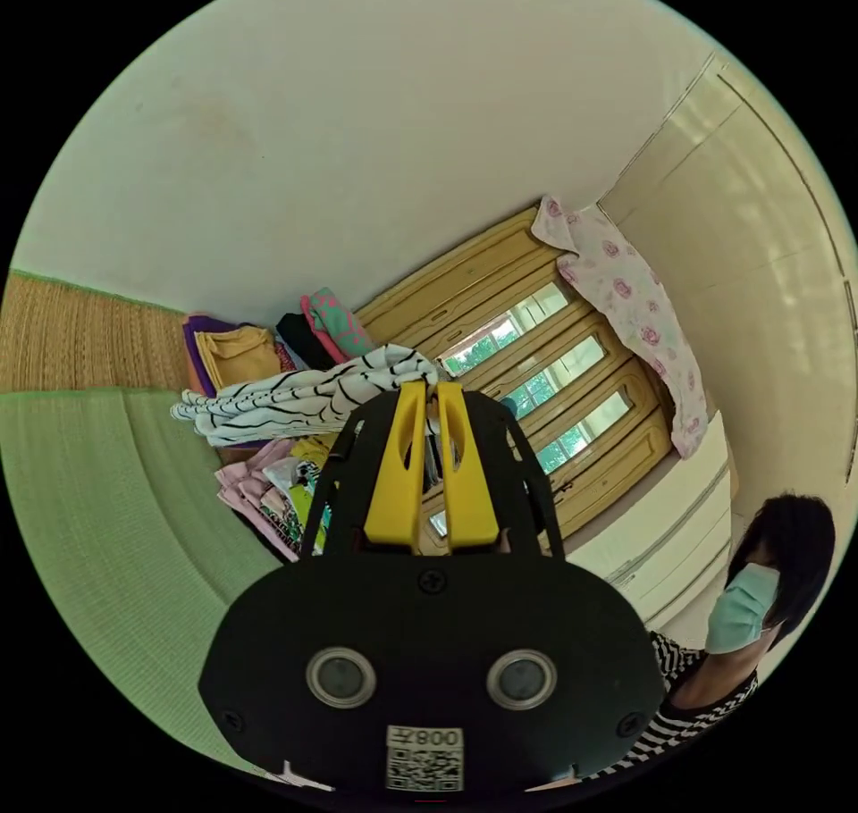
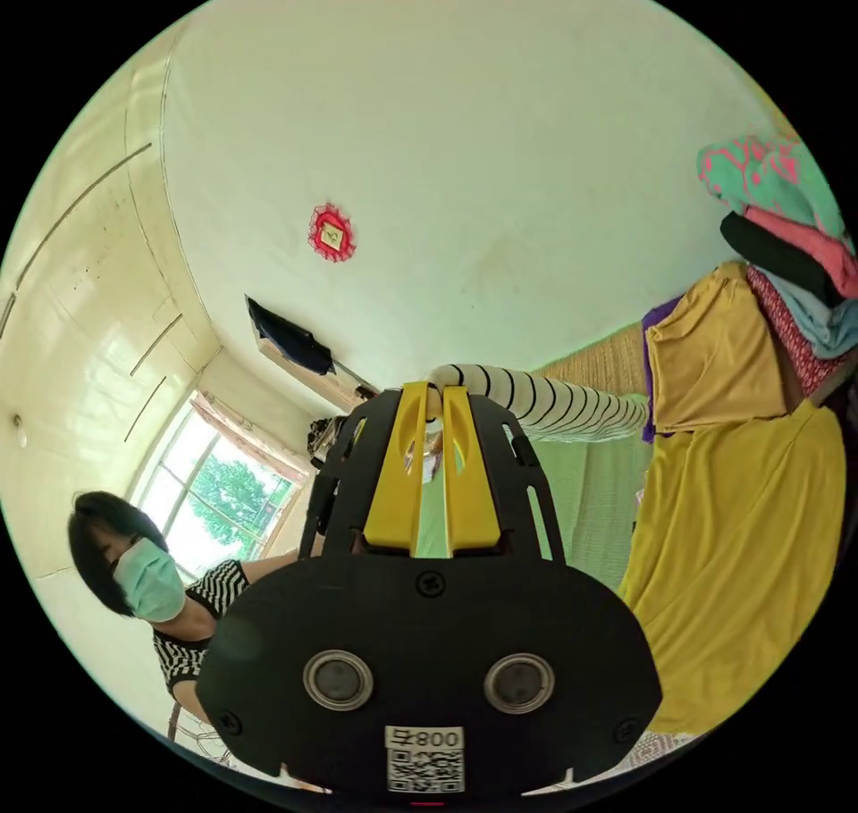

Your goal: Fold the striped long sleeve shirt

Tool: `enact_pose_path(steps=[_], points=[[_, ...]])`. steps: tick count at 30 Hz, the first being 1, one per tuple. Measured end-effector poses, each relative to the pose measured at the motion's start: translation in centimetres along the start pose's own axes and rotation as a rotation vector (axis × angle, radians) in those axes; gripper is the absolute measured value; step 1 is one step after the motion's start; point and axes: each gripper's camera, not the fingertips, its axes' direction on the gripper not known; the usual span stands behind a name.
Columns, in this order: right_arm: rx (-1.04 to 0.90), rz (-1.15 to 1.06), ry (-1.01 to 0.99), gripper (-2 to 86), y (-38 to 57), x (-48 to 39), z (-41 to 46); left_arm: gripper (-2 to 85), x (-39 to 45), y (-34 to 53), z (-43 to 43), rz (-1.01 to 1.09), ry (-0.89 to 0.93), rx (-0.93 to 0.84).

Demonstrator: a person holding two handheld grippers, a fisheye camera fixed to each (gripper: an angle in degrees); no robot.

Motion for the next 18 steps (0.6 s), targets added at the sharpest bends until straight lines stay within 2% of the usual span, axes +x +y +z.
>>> enact_pose_path(steps=[5,9,11,13,18], points=[[0.077,-0.016,0.157,2.2,2.9,4.8,-13.5,2.2,6.3,-6.2,13.0,0.126,0.089,-0.142],[0.146,0.209,0.199,2.2,12.5,15.7,-23.5,2.2,6.5,-4.4,22.5,0.096,0.068,-0.367],[0.141,0.332,0.237,2.2,17.0,20.1,-26.2,2.2,5.3,-2.3,27.2,0.004,0.045,-0.513],[0.090,0.408,0.254,2.2,21.5,24.1,-28.2,2.3,5.5,-1.6,29.1,-0.034,0.072,-0.552],[0.143,0.367,0.191,2.2,23.6,26.6,-32.1,2.3,8.4,-4.1,31.1,-0.055,0.079,-0.535]])
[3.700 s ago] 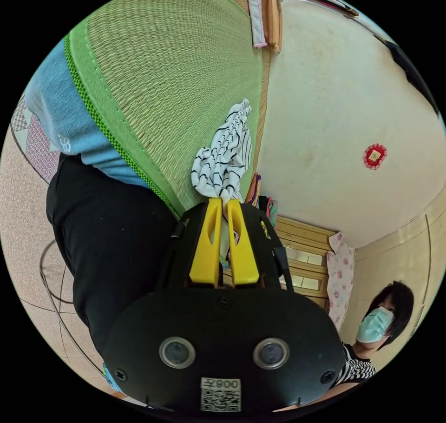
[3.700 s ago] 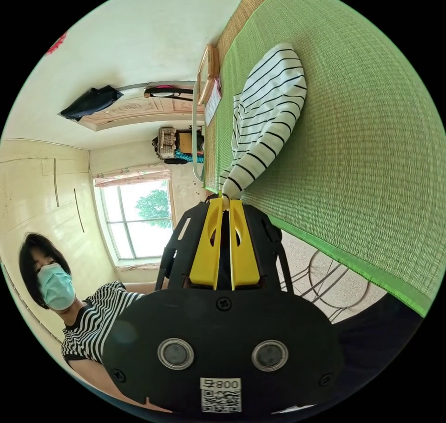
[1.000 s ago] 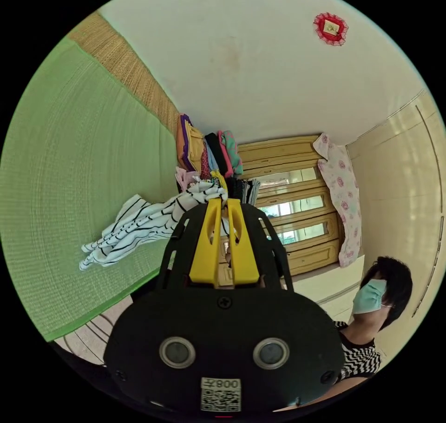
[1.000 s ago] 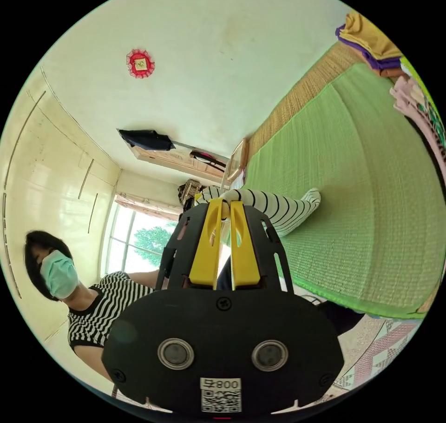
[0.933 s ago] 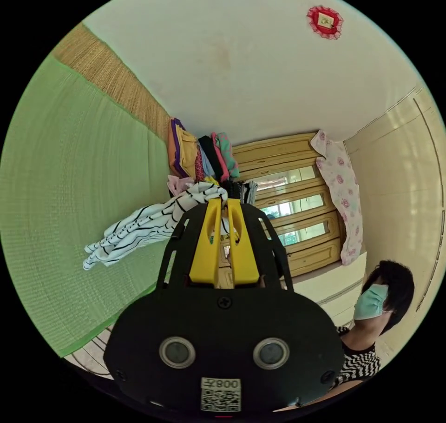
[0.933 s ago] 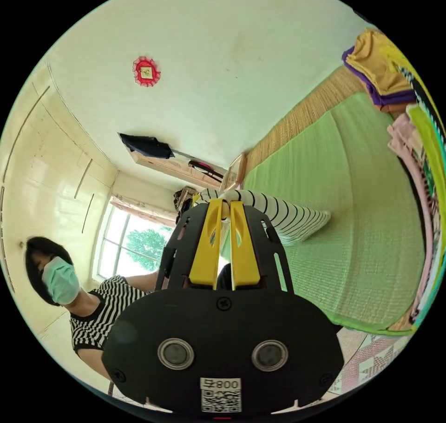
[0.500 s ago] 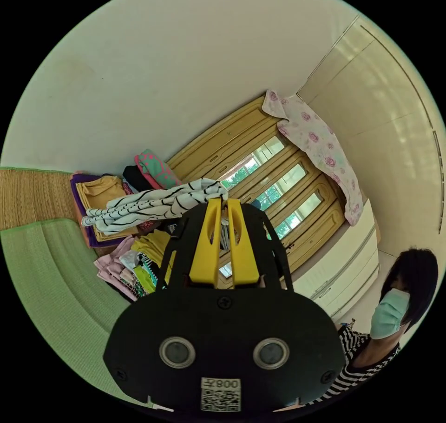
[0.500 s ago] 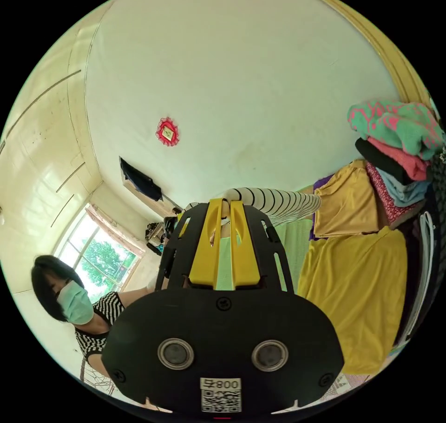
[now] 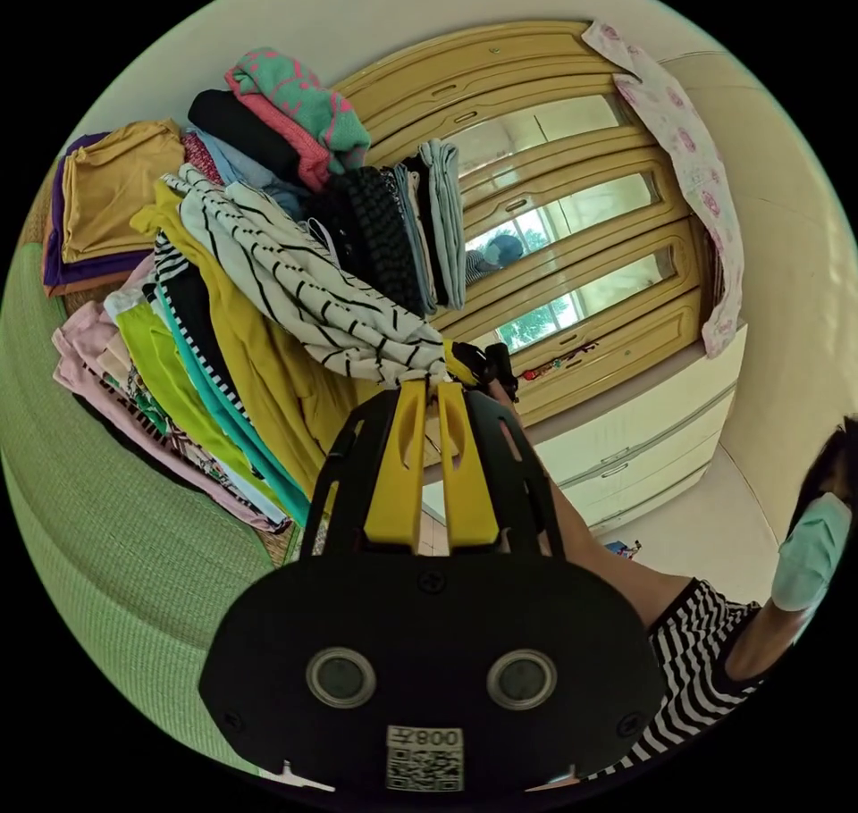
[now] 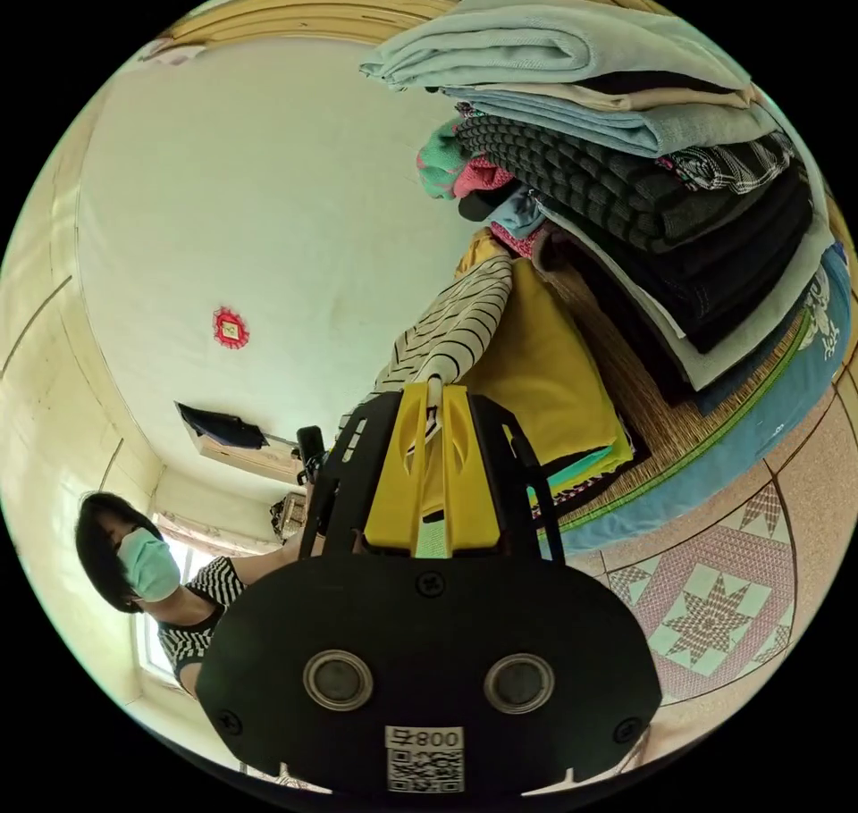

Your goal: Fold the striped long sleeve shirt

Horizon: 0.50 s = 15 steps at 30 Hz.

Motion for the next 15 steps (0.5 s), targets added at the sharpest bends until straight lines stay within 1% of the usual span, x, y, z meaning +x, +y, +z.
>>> enact_pose_path(steps=[4,6,7,11,15], points=[[-0.023,-0.048,0.088,2.2,-0.9,0.4,-2.5,2.3,3.2,-2.9,0.8,0.017,-0.013,-0.011],[-0.048,-0.021,0.134,2.2,-0.8,2.1,-3.3,2.3,3.4,-3.3,1.6,-0.012,-0.005,-0.024],[-0.057,0.012,0.156,2.3,-0.5,3.6,-3.7,2.3,2.9,-3.3,2.4,-0.059,0.003,-0.039],[-0.026,0.110,0.118,2.2,0.8,8.2,-4.8,2.3,1.1,-3.2,4.4,-0.231,0.065,-0.064],[-0.013,0.148,0.084,2.2,1.6,10.7,-5.3,2.0,1.2,-4.4,4.3,-0.266,0.092,-0.052]])
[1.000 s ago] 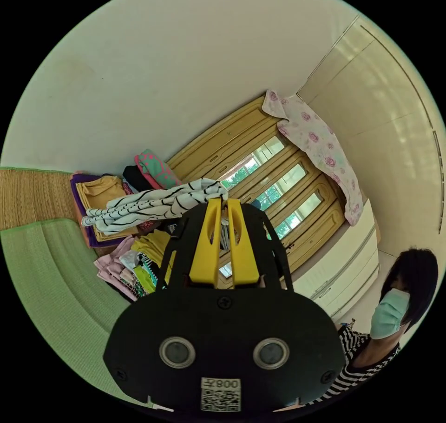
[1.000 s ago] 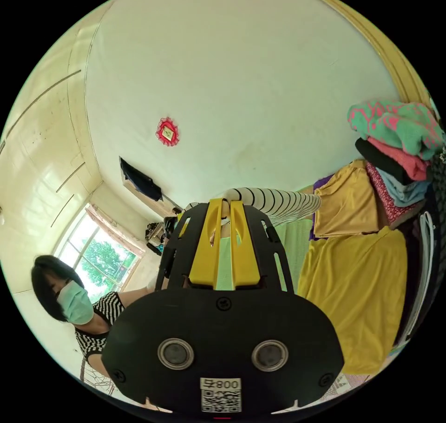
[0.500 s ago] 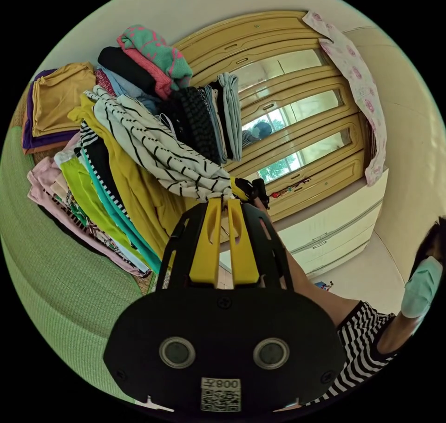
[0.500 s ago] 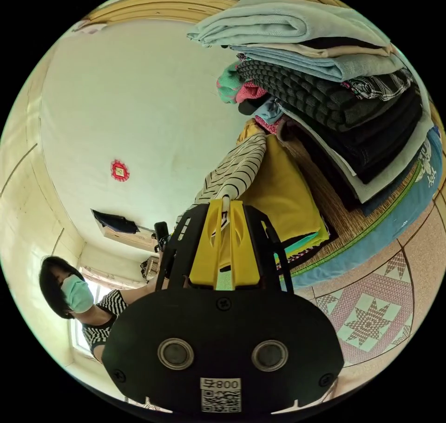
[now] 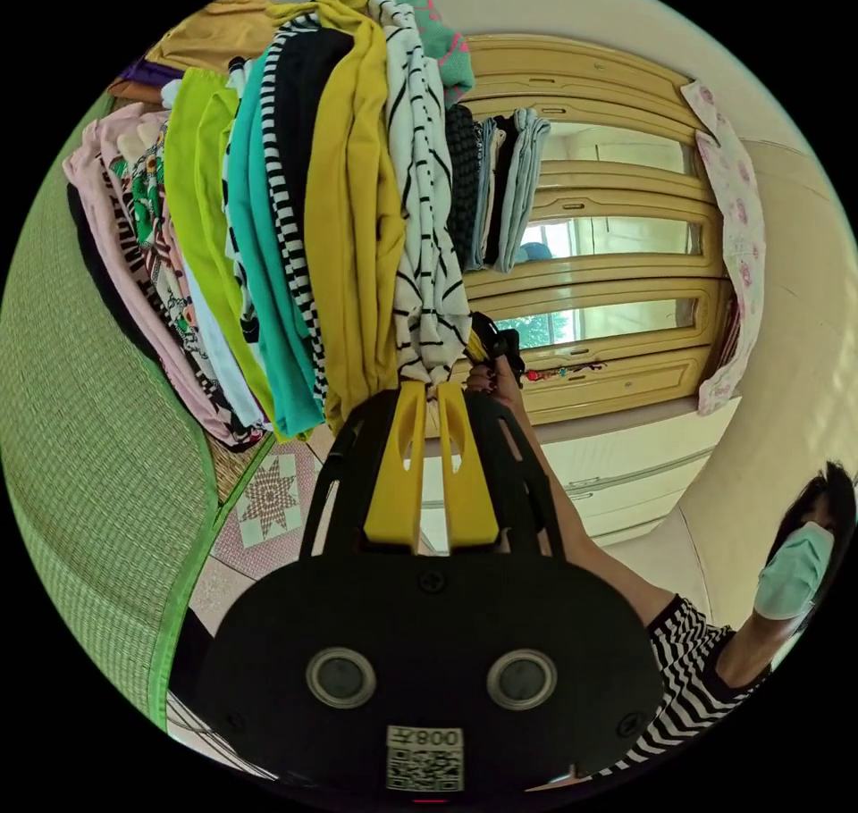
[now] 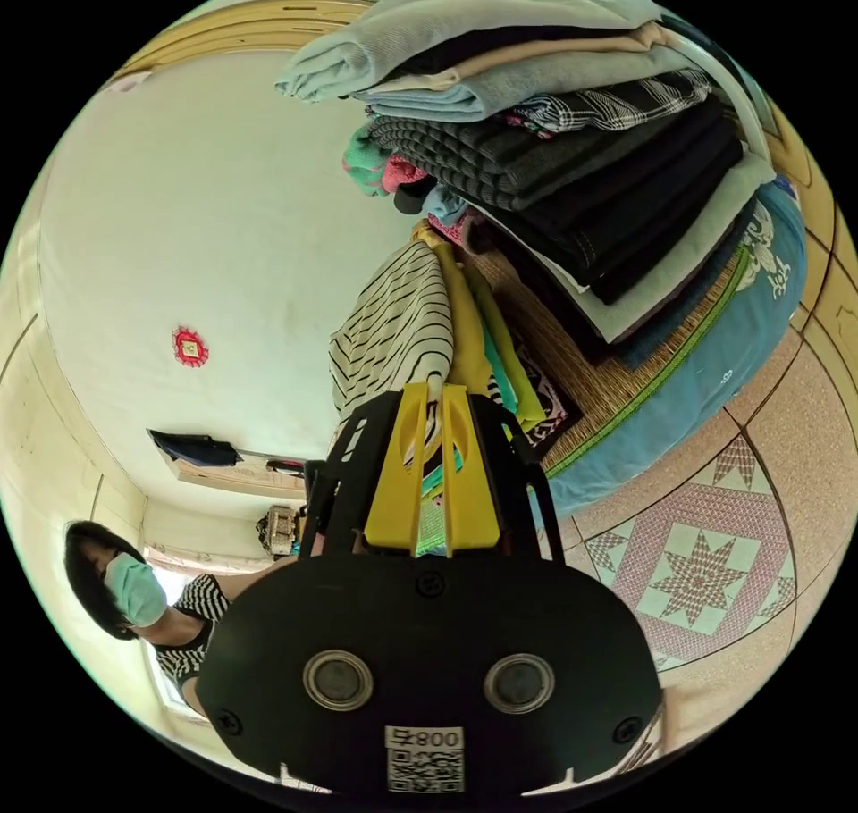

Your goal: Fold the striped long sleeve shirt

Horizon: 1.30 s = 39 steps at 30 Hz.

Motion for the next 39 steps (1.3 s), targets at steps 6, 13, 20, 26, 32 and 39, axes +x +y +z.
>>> enact_pose_path(steps=[6,13,20,26,32,39], points=[[0.104,0.007,-0.036,1.6,2.5,0.9,-2.3,0.9,3.2,-1.4,-1.4,0.053,0.000,-0.041],[0.243,-0.231,0.045,0.2,7.4,-9.2,-2.1,0.2,8.1,-3.8,-5.9,0.162,-0.102,-0.006],[0.040,-0.480,0.130,0.0,11.2,-19.8,11.1,0.1,15.6,-11.1,-6.4,0.305,-0.212,0.079],[0.063,-0.523,0.319,0.0,16.6,-22.0,18.1,0.1,16.7,-15.4,-3.5,0.321,-0.547,-0.006],[0.105,-0.551,0.351,0.1,19.8,-25.5,20.0,0.1,14.3,-14.1,-3.8,0.242,-0.444,0.022],[0.204,-0.602,0.511,0.1,24.1,-31.3,22.6,0.1,16.0,-12.4,-3.4,0.264,-0.395,0.099]])
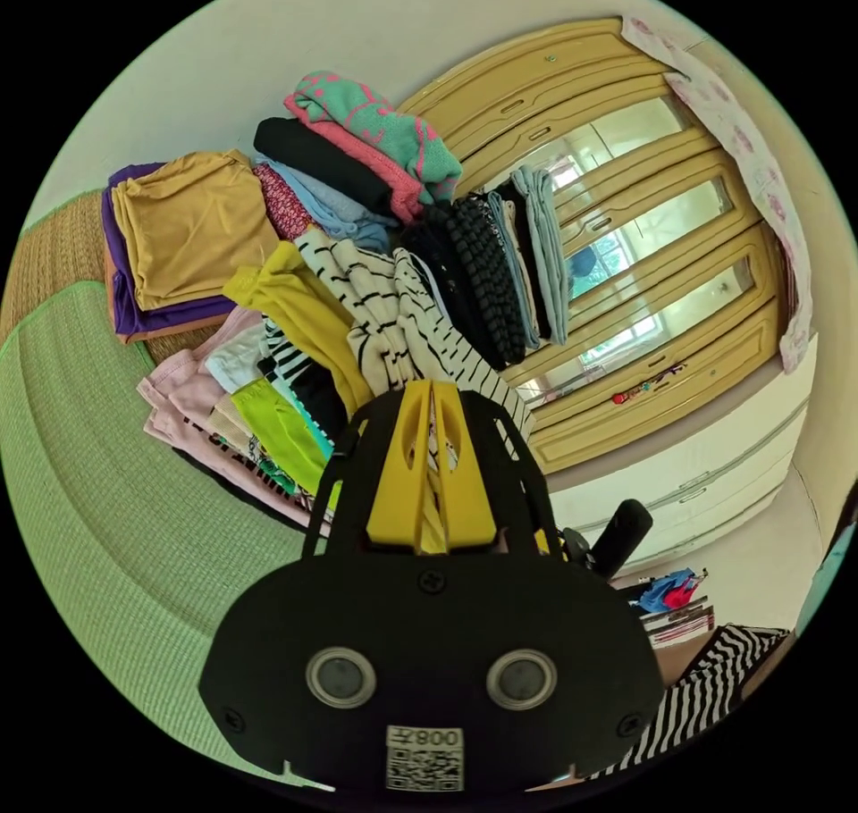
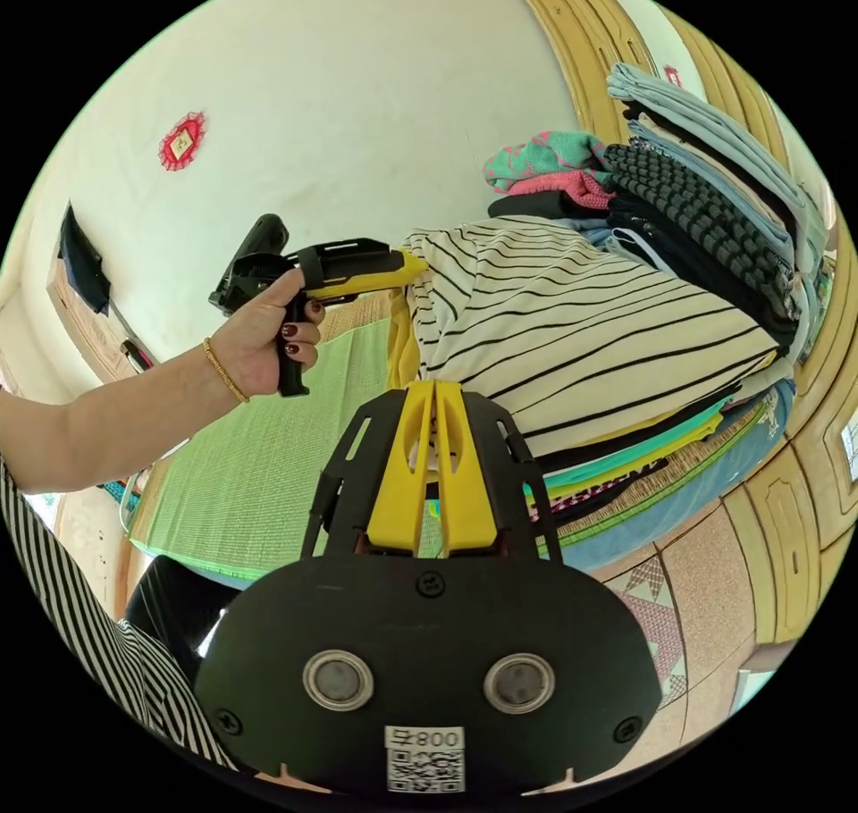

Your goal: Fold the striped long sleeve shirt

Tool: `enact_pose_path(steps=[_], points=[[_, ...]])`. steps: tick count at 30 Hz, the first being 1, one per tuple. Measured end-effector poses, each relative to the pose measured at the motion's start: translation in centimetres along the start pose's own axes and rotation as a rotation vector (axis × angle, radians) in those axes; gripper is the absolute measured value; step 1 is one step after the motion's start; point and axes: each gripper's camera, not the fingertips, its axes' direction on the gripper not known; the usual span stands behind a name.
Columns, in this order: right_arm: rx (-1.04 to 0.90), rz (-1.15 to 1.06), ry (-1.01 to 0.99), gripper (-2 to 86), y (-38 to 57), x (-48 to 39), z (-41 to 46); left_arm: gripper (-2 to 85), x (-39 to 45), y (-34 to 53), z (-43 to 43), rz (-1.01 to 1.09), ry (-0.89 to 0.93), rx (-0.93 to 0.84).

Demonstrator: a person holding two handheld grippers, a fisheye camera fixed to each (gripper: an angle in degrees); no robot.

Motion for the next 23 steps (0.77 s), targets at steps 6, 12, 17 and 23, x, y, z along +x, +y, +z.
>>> enact_pose_path(steps=[6,12,17,23], points=[[0.028,0.029,-0.008,0.1,0.0,-3.9,-1.2,0.1,1.3,2.5,0.1,0.057,-0.030,-0.040],[0.082,-0.023,-0.017,0.1,1.1,-9.7,-4.0,0.1,0.6,11.6,-3.3,0.171,-0.190,-0.052],[0.091,-0.122,-0.096,0.2,0.5,-16.4,-3.5,0.1,-5.0,22.6,-2.5,0.026,-0.407,-0.290],[0.029,-0.204,-0.163,1.6,-3.8,-23.6,2.6,0.2,-6.6,31.1,0.7,0.030,-0.555,-0.425]])
